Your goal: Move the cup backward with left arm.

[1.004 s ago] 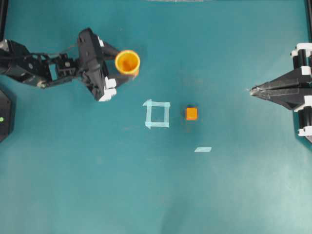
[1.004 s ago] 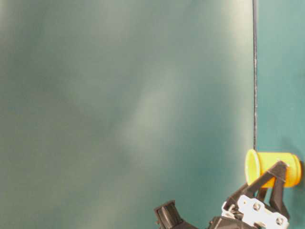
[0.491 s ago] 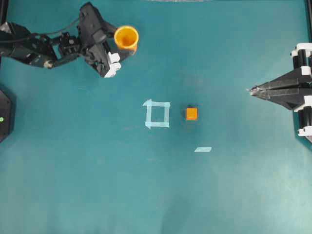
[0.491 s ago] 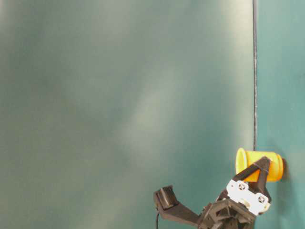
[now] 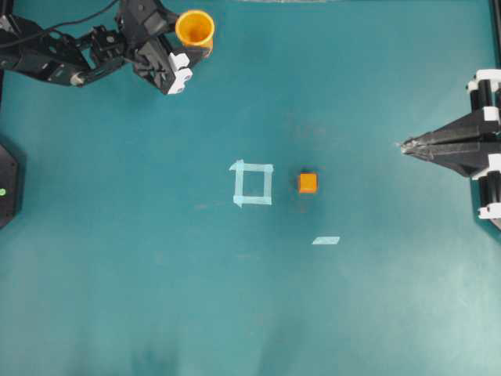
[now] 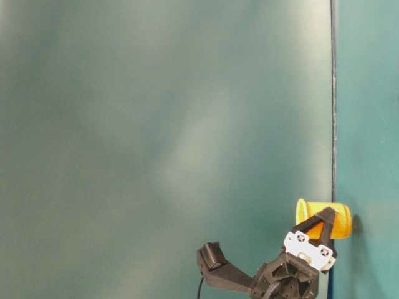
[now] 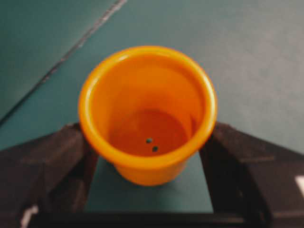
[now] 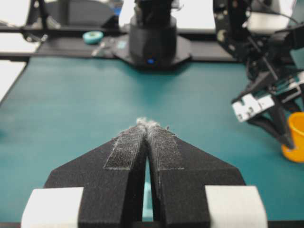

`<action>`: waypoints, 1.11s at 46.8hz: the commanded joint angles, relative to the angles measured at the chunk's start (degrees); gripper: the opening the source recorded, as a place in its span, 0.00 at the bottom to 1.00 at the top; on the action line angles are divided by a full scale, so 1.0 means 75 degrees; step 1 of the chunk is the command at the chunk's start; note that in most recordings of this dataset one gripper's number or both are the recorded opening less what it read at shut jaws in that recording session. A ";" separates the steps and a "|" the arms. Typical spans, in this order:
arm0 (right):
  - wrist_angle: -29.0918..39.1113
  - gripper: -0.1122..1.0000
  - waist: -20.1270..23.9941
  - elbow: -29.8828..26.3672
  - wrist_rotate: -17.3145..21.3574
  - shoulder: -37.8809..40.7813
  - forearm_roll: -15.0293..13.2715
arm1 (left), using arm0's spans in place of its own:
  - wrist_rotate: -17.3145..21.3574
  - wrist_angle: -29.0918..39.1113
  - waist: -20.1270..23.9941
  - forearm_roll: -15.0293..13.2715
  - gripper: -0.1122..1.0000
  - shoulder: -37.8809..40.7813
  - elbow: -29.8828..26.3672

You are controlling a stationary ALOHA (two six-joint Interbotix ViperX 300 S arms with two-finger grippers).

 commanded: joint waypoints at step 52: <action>-0.0035 0.10 0.0000 -0.0234 -0.0012 0.0047 -0.0023 | 0.0199 0.0223 0.0258 0.0059 0.68 -0.0023 -0.0363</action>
